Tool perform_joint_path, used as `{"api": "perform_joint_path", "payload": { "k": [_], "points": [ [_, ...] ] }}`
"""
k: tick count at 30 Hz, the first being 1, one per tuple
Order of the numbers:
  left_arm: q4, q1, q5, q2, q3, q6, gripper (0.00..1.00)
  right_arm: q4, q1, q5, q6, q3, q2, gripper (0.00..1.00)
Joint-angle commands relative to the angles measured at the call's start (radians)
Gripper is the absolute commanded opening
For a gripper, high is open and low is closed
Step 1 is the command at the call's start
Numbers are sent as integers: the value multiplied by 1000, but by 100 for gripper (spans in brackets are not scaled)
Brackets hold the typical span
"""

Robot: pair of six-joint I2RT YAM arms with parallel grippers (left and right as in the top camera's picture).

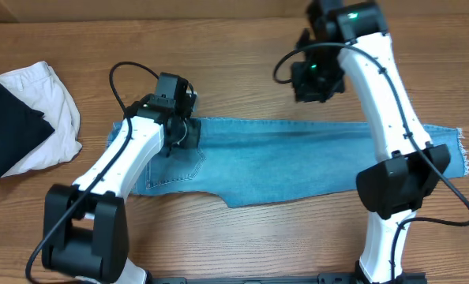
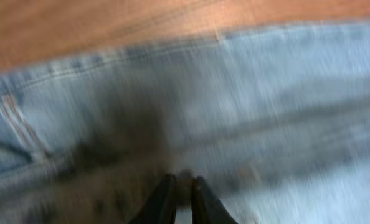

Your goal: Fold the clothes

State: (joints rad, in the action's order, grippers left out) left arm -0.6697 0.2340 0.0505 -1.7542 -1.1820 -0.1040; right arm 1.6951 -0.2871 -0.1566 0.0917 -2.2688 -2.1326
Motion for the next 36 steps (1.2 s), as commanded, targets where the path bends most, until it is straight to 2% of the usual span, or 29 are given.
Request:
{"api": "perform_joint_path", "payload": {
  "k": [1,7,12,18,24,30,36],
  "points": [
    [35,-24,-31,-82,8,-62,13,-1,-32,3,-10,5,5,21],
    [29,-39,-25,-130,-11,-80,5,-1,-82,6,-23,5,5,21],
    [-45,-40,-53,-76,-155,-80,5,-1,-93,-5,-21,5,5,21],
    [-232,-37,8,7,-348,-99,4,-1,-93,35,-21,5,5,21],
    [-436,18,80,8,-284,-98,4,-1,-91,43,-22,5,5,21],
    [-376,93,80,8,-60,-99,4,-1,-90,44,-22,5,5,21],
    [-127,88,-31,8,49,-99,7,-1,-86,43,-21,5,5,21]
  ]
}}
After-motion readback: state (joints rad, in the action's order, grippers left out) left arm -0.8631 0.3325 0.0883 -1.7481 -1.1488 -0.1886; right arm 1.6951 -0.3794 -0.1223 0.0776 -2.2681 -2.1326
